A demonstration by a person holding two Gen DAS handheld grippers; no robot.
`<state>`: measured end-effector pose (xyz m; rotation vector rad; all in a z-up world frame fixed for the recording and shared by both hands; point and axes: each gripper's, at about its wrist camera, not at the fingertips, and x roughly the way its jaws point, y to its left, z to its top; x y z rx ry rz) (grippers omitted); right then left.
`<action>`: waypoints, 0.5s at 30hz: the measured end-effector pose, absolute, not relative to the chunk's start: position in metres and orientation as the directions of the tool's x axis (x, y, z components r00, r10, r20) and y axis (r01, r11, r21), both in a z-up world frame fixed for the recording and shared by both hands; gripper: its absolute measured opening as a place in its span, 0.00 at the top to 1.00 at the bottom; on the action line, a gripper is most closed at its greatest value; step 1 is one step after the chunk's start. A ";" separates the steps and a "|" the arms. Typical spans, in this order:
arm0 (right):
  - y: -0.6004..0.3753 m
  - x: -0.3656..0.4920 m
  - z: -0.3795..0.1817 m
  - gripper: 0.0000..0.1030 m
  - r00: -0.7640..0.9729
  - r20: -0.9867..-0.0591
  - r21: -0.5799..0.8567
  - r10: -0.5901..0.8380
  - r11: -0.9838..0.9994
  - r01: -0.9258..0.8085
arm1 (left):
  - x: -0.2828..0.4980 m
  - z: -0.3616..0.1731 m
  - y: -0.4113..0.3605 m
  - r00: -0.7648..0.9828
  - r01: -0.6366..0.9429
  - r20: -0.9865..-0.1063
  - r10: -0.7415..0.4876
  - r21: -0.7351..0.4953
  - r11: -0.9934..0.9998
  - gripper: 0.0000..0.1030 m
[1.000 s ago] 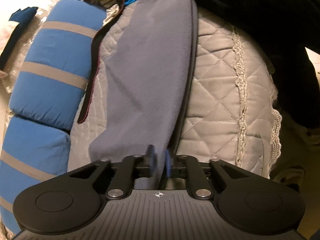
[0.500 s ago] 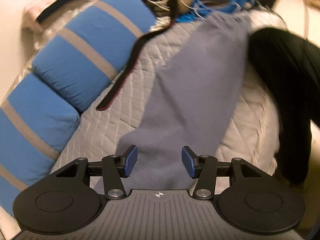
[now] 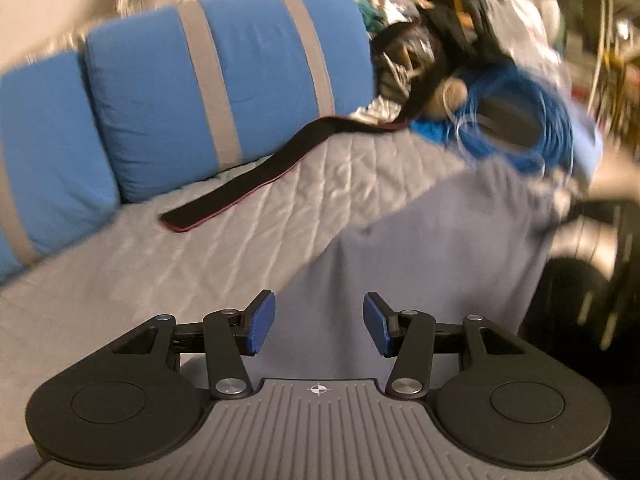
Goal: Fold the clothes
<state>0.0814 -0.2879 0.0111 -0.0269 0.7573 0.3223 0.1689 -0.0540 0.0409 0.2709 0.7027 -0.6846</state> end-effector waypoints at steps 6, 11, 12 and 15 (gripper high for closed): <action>-0.252 0.106 -0.033 0.00 0.651 -0.715 0.177 0.257 0.966 -0.187 | 0.237 0.022 -0.099 0.472 0.646 -0.696 -0.541 -0.145 0.750 0.55; -0.251 0.105 -0.054 0.00 0.646 -0.722 0.184 0.248 0.969 -0.166 | 0.278 -0.012 -0.125 0.351 0.635 -0.760 -0.547 -0.236 0.736 0.56; -0.250 0.104 -0.055 0.00 0.650 -0.718 0.177 0.247 0.969 -0.174 | 0.283 -0.018 -0.129 0.327 0.634 -0.773 -0.543 -0.246 0.733 0.57; -0.249 0.102 -0.056 0.00 0.656 -0.713 0.175 0.248 0.969 -0.177 | 0.287 -0.029 -0.135 0.282 0.626 -0.805 -0.522 -0.257 0.736 0.90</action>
